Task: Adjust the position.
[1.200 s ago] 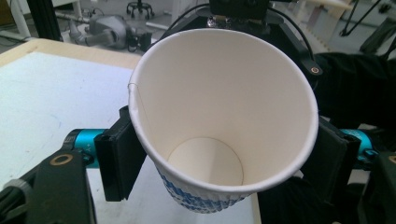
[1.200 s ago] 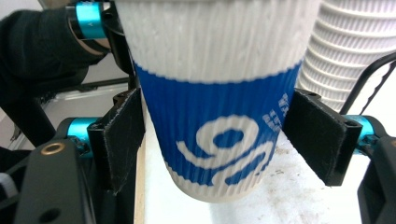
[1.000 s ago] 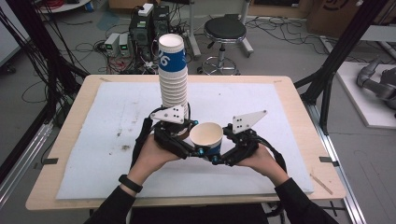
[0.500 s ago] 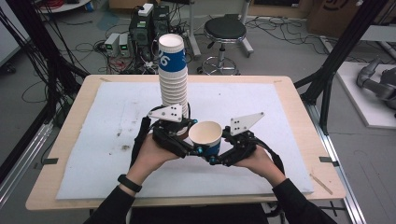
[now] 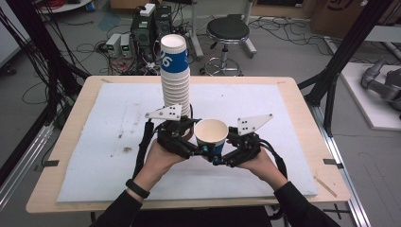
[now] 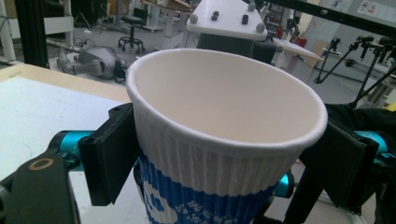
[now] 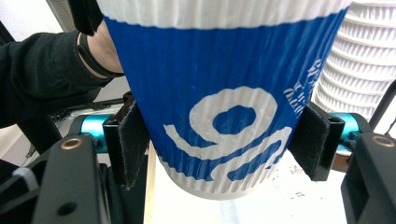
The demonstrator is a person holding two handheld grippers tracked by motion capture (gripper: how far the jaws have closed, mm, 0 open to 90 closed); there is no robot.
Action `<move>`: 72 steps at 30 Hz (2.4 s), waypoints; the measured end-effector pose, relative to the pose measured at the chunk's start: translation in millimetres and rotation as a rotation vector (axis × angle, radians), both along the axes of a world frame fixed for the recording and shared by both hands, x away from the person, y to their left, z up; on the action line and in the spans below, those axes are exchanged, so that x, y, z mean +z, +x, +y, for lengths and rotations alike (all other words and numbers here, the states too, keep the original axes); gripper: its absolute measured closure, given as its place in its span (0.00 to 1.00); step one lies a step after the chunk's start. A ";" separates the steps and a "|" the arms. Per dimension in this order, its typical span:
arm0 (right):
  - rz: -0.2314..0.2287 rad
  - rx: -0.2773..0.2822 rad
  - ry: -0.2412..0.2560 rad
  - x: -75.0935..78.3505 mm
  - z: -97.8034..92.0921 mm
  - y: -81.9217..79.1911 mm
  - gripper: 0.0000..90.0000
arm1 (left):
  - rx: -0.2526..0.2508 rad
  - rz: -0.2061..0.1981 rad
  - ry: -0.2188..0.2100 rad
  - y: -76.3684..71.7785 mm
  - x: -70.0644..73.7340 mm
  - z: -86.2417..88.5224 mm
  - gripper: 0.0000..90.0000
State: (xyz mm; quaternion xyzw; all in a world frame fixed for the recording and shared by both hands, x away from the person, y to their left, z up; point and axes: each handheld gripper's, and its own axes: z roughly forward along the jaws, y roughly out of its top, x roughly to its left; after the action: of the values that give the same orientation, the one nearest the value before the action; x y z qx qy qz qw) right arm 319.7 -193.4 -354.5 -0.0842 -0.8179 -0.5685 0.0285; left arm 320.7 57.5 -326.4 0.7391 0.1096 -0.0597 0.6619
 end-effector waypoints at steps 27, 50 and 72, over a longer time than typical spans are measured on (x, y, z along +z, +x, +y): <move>0.048 -0.028 0.096 2.5 -2.0 0.6 0.22 | 0.006 0.001 -0.035 0.7 -5.2 0.6 0.23; 0.052 -0.019 0.114 4.1 -4.5 1.4 0.29 | 0.013 -0.018 -0.022 -0.6 -5.1 -1.6 0.16; 0.003 -0.073 0.159 20.1 -28.5 4.2 0.29 | 0.083 -0.083 0.024 -2.8 0.2 13.3 0.12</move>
State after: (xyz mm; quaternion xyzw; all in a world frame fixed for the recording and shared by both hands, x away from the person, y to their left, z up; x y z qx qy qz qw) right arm 323.9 -221.9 -334.3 -0.1124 -0.7664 -0.6323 0.0158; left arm 317.9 70.8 -326.2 0.7435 0.1134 0.0000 0.6590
